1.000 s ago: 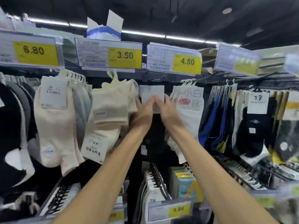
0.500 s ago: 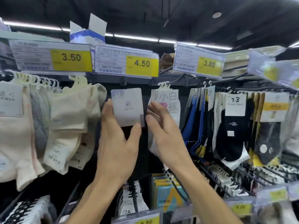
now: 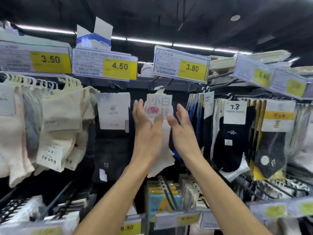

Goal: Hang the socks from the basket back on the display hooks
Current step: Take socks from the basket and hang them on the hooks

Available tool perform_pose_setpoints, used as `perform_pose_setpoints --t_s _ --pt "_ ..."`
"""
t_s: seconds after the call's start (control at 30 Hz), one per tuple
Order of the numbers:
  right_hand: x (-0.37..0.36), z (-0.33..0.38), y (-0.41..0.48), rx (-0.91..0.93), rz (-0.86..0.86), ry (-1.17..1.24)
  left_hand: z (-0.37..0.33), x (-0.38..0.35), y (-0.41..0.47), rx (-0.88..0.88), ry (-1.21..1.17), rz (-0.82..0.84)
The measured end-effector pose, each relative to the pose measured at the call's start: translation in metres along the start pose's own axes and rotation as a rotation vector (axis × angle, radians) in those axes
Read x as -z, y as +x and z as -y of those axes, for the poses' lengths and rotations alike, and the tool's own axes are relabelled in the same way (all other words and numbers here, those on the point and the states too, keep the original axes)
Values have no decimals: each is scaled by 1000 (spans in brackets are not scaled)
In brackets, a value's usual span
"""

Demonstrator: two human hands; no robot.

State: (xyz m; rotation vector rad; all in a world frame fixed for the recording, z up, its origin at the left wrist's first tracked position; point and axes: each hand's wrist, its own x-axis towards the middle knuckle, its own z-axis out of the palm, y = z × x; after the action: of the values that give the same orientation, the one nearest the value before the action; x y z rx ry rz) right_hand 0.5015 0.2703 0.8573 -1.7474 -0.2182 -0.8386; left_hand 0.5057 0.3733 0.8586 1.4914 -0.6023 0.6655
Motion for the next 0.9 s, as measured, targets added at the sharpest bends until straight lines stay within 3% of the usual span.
perform_pose_setpoints --t_s 0.3,0.7,0.9 --pt "-24 -1 38 -82 86 173 24 -9 58 368 -159 66" --pt "-10 3 6 62 -18 29 5 -12 15 170 -225 24" --pt "29 5 -29 221 11 -107 9 -4 4 152 -79 45"
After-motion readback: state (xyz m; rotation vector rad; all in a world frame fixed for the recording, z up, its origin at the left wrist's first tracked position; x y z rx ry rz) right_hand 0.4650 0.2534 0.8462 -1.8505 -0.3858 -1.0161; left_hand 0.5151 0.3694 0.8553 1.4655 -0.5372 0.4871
